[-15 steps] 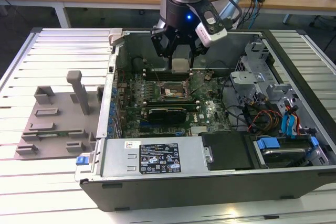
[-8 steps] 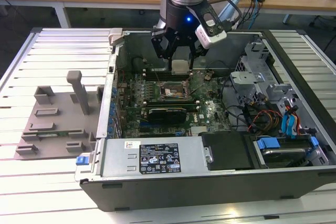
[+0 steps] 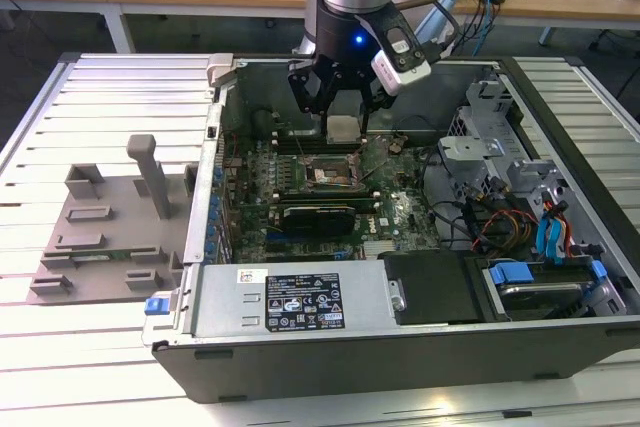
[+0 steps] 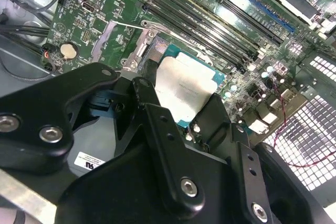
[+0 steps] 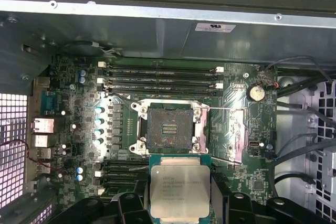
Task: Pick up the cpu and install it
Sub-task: 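Pick up the cpu and move it towards the insertion slot, then place the cpu into insertion slot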
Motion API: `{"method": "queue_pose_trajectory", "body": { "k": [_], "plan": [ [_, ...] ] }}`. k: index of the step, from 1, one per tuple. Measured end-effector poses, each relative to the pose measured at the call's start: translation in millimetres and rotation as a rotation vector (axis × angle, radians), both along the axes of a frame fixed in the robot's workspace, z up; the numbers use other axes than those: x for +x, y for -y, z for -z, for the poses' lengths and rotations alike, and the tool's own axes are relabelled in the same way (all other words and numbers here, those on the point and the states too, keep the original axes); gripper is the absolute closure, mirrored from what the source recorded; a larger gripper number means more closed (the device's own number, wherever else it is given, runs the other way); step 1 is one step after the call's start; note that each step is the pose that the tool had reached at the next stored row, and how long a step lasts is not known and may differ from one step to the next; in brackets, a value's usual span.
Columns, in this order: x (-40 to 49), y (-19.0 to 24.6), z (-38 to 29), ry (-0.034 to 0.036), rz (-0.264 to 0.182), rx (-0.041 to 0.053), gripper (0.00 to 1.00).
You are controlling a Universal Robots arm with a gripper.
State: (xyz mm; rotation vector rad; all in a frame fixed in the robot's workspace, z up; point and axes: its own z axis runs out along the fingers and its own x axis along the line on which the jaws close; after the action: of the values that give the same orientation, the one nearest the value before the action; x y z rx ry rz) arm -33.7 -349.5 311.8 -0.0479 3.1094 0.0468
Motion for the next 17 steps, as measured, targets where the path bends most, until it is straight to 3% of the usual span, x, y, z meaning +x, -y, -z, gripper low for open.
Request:
{"method": "queue_pose_trajectory", "body": {
  "k": [12, 17],
  "plan": [
    [0.0, 0.0, 0.2, 0.0000, 0.004, 0.0001, 0.45],
    [0.0, 0.0, 0.3, 0.0001, 0.070, 0.0001, 0.45]
  ]
}}
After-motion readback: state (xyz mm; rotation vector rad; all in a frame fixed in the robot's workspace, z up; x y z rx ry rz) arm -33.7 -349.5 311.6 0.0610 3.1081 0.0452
